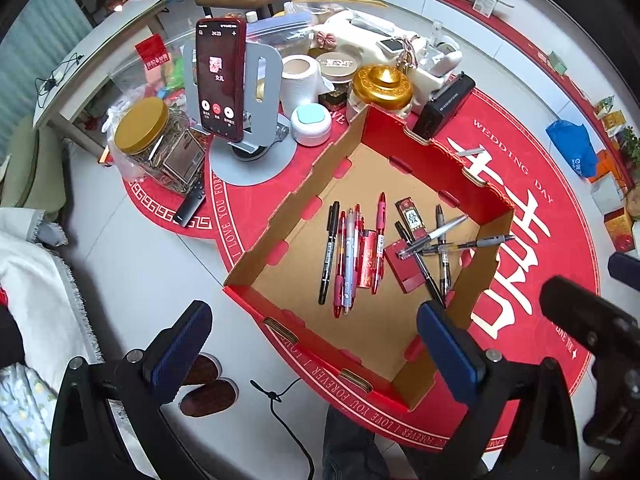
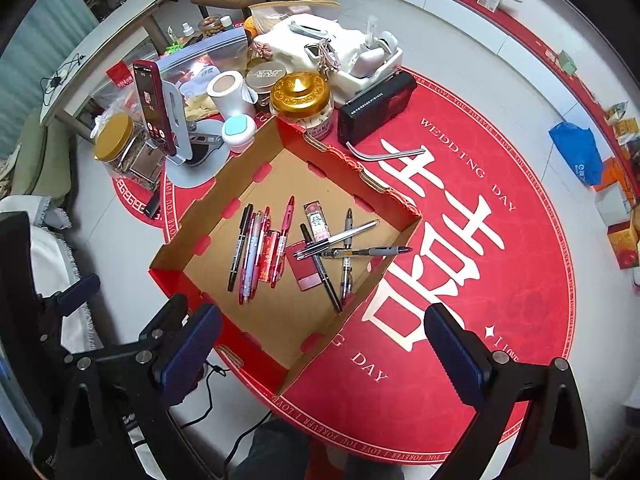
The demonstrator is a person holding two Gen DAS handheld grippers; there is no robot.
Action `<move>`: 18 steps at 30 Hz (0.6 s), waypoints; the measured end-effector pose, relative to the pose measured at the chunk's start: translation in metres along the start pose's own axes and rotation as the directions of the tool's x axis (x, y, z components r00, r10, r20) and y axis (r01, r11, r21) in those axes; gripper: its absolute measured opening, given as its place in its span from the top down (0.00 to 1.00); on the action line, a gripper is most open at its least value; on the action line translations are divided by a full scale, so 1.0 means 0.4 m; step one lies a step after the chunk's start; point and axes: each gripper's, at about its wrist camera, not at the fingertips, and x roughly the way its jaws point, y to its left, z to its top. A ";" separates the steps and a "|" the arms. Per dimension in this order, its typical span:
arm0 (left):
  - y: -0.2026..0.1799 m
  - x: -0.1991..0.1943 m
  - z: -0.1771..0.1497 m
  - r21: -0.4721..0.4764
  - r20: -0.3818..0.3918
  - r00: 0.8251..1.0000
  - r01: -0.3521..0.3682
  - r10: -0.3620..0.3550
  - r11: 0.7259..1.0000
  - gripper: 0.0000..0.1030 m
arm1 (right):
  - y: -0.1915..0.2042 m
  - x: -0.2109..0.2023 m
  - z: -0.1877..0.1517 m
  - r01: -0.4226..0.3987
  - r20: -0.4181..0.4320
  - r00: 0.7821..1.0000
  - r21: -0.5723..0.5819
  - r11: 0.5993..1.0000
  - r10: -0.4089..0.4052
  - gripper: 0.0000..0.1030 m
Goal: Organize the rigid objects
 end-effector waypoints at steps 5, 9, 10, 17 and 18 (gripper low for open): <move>-0.005 0.001 -0.012 0.008 -0.012 1.000 0.008 -0.008 1.000 0.01 | 0.011 0.001 -0.002 0.001 -0.003 1.000 -0.010 1.000 -0.001 0.01; -0.005 0.001 -0.015 0.014 -0.020 1.000 0.012 -0.011 1.000 0.01 | 0.017 0.000 -0.003 -0.004 -0.004 1.000 -0.012 1.000 0.004 0.01; -0.005 0.001 -0.015 0.016 -0.020 1.000 0.011 -0.011 1.000 0.01 | 0.018 0.001 -0.003 -0.007 -0.006 1.000 -0.014 1.000 0.007 0.01; -0.009 0.004 -0.016 0.027 -0.031 1.000 0.008 -0.007 1.000 0.01 | 0.028 0.000 -0.003 -0.014 -0.009 1.000 -0.022 1.000 0.013 0.01; -0.012 0.004 -0.018 0.033 -0.031 1.000 0.002 -0.001 0.999 0.01 | 0.028 -0.001 -0.002 -0.016 -0.009 1.000 -0.024 1.000 0.015 0.01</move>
